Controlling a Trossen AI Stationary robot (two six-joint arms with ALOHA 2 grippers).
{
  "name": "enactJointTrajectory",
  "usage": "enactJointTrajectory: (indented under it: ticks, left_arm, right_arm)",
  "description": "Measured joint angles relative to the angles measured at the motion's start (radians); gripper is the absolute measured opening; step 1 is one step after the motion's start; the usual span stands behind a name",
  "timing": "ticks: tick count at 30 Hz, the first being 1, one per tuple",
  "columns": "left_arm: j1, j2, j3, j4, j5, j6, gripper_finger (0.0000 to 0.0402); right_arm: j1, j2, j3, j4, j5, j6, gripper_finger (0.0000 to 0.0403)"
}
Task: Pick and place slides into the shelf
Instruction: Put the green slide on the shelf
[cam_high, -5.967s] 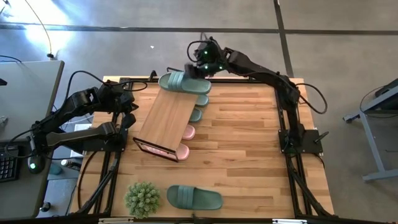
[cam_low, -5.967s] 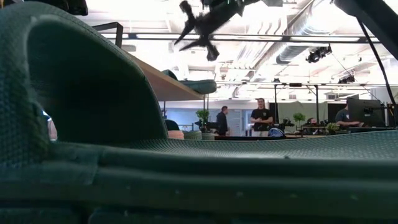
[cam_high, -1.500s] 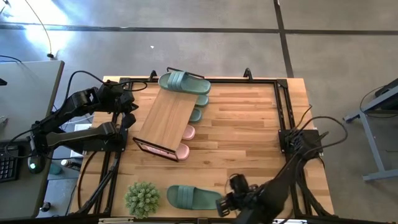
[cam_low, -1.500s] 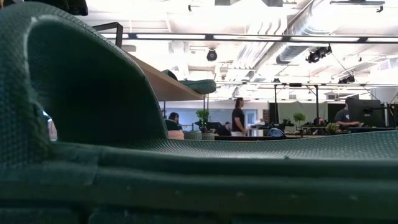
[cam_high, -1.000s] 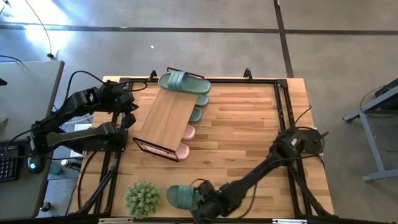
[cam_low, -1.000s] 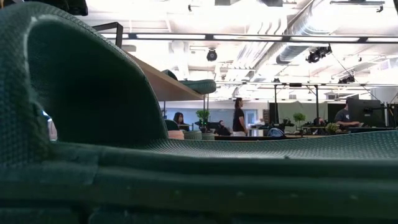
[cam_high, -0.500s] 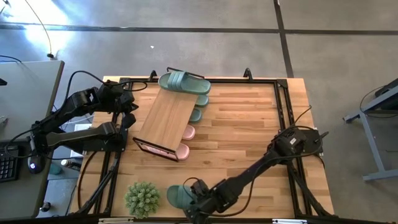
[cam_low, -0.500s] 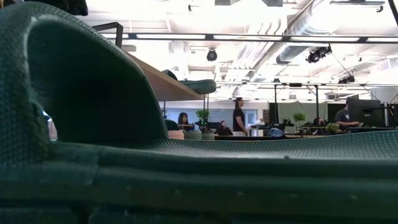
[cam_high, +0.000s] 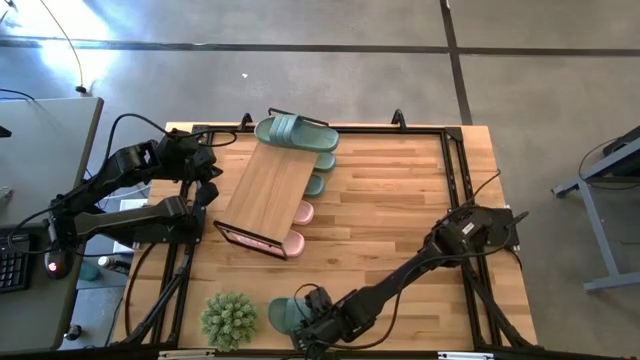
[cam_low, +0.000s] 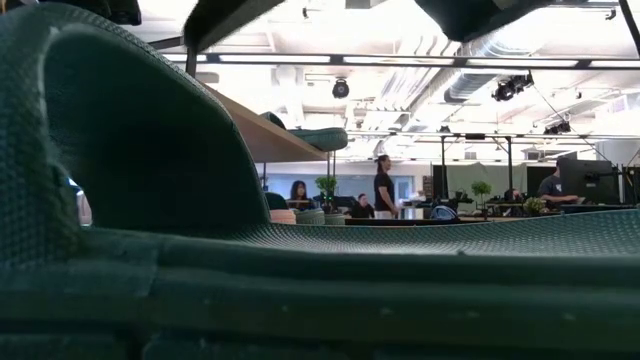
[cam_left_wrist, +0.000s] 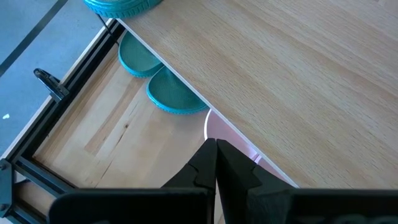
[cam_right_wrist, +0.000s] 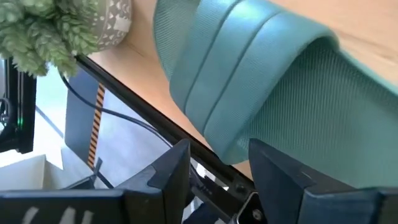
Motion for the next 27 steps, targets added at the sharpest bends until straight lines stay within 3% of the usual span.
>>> enactJointTrajectory:
  ticks: [17,21,27]
  left_arm:
    - [0.0,0.0,0.0,0.0,0.0,0.0,0.0001]
    - [0.0,0.0,0.0,0.0,0.0,0.0,0.0001]
    - [0.0,0.0,0.0,0.0,0.0,0.0,0.0001]
  right_arm:
    - [-0.017,0.079,0.001,0.11,0.015,0.101,0.0156]
    - [-0.016,0.095,0.001,0.18,0.079,0.102,0.0155]
    - [-0.017,0.095,0.001,0.173,0.099,0.111,0.0127]
